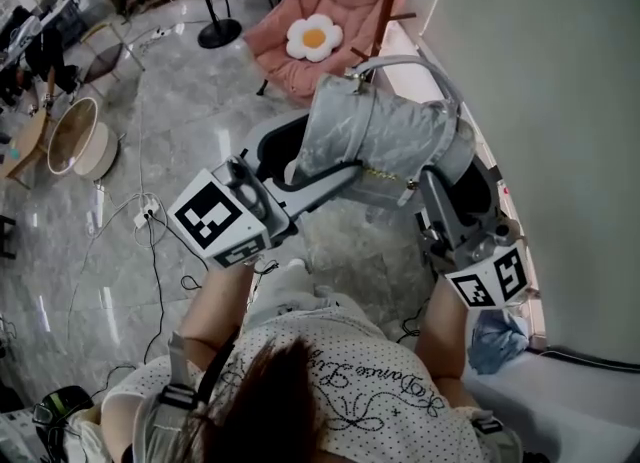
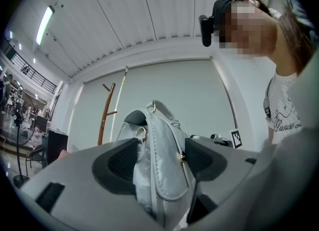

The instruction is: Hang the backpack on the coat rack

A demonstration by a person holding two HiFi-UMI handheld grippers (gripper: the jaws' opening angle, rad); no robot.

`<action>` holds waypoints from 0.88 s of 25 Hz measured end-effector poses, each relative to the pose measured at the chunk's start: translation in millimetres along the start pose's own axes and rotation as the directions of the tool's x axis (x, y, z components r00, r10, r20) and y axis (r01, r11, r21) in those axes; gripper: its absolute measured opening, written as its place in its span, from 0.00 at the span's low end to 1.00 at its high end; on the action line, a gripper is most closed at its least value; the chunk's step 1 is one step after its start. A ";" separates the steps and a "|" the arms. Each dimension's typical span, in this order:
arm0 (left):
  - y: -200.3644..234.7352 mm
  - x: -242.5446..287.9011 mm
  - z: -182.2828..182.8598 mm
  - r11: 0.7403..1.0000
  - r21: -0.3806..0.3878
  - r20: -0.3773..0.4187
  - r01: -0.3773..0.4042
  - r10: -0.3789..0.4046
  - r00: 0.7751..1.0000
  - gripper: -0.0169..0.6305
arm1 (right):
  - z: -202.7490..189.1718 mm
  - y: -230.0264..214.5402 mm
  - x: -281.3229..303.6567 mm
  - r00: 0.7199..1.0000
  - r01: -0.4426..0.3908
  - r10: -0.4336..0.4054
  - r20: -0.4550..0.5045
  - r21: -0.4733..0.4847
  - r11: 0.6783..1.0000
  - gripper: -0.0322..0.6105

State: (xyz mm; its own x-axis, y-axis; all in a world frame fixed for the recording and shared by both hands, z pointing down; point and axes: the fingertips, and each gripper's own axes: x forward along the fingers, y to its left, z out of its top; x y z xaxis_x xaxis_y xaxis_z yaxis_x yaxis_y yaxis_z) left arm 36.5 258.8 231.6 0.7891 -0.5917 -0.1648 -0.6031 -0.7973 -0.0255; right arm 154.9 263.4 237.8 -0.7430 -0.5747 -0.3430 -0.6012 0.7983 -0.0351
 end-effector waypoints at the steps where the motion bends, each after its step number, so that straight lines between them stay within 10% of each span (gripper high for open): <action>1: 2.5 2.5 -0.1 1.000 0.000 0.001 -0.001 0.001 1.000 0.48 | -0.4 -3.3 1.7 1.000 -0.001 0.001 0.001 0.002 1.000 0.40; 22: 210.9 89.9 -20.7 0.993 -0.027 0.055 0.118 -0.116 0.992 0.48 | -50.7 -132.9 162.4 0.993 0.115 -0.116 -0.016 -0.060 0.992 0.40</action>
State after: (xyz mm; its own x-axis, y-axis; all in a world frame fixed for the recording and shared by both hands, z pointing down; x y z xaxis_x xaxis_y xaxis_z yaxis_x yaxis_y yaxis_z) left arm -17.4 35.0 231.8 0.8464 -0.4875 -0.2144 -0.5025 -0.8644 -0.0180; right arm 99.2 54.9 234.3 -0.6727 -0.6664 -0.3215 -0.6992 0.7147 -0.0182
